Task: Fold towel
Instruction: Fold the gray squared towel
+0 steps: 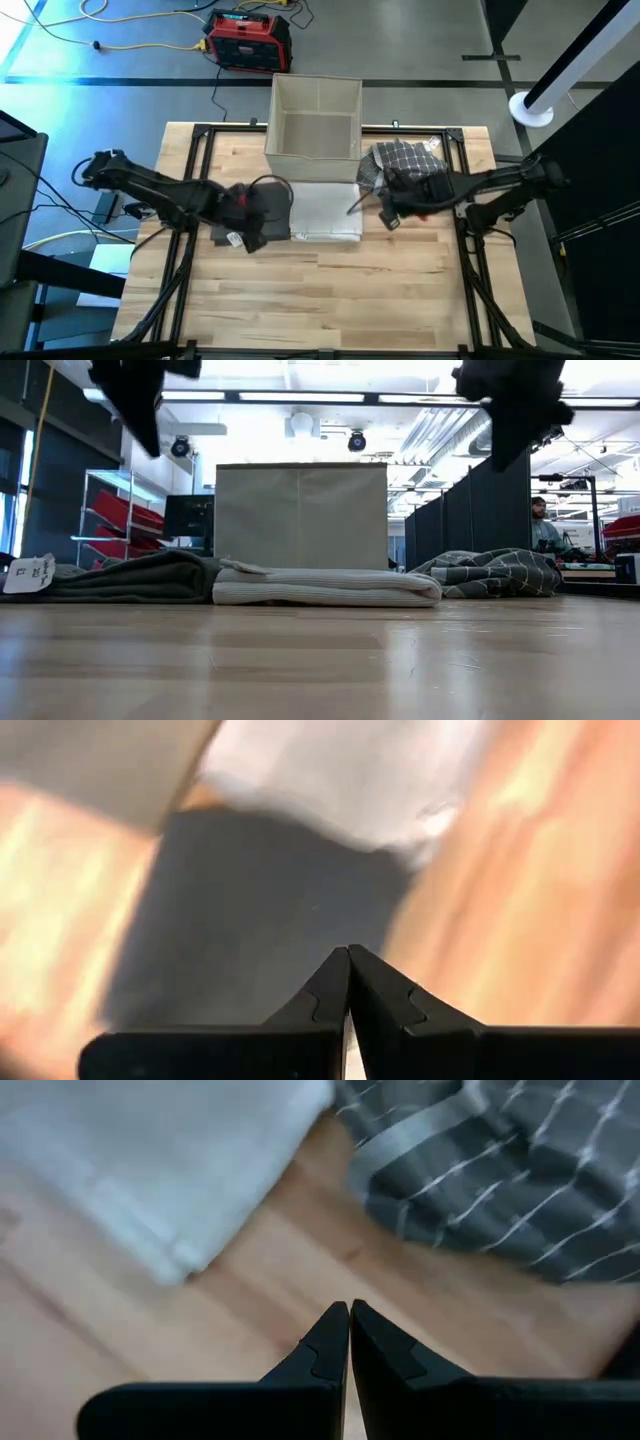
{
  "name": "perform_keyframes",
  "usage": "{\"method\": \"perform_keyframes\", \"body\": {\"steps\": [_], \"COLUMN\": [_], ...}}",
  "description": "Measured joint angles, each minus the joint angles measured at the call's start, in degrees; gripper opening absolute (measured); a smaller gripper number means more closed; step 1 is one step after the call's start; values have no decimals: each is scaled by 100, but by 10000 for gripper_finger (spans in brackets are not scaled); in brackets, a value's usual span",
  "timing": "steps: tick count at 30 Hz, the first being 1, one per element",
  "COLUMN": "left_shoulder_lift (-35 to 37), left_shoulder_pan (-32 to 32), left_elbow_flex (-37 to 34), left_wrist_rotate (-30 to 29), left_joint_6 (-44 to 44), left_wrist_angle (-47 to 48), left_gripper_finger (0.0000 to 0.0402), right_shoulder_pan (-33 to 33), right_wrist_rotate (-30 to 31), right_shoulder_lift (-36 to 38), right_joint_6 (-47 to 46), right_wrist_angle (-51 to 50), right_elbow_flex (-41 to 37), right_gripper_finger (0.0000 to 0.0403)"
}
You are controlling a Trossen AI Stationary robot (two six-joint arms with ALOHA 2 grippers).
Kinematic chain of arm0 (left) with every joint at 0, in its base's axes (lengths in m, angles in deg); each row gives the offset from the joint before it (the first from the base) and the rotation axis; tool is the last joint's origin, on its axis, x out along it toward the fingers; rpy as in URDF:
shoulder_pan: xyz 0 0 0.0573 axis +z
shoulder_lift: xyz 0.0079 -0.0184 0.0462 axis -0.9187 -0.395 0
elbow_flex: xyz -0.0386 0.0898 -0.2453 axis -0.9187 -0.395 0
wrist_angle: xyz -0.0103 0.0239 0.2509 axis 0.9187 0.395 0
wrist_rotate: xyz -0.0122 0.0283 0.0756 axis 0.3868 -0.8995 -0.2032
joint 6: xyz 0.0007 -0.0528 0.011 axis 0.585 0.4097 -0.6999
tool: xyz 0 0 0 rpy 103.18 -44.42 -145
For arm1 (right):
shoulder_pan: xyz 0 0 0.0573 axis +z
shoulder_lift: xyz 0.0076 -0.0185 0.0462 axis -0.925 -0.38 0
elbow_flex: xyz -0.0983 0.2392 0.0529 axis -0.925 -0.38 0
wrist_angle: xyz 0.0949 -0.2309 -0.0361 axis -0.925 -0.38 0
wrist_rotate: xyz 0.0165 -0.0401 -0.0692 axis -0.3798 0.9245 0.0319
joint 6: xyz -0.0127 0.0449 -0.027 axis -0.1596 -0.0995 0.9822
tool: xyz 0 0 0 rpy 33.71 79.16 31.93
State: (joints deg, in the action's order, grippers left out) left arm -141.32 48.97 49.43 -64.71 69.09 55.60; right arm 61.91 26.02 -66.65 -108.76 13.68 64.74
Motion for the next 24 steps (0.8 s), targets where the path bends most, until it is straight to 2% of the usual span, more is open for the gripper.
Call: {"method": "perform_keyframes", "body": {"steps": [7, 12, 18, 24], "left_shoulder_lift": [67, 65, 67, 67], "left_shoulder_pan": [-711, -975, -1072, -1123], "left_elbow_flex": [-779, -1136, -1183, -1195], "left_wrist_rotate": [21, -181, -246, -304], "left_joint_6": [322, 764, 937, 1004], "left_wrist_angle": [-1920, -2706, -2792, -2807], "left_gripper_finger": [0, 0, 0, 0], "right_shoulder_pan": [-237, -363, -493, -590], "right_wrist_rotate": [112, 230, 260, 315], "right_shoulder_lift": [2, 4, -50, -439], "right_joint_6": [731, 1112, 1017, 947], "right_wrist_angle": [1322, 2148, 3303, 3634], "right_elbow_flex": [-801, -1383, -2061, -2307], "right_gripper_finger": [165, 220, 220, 192]}}
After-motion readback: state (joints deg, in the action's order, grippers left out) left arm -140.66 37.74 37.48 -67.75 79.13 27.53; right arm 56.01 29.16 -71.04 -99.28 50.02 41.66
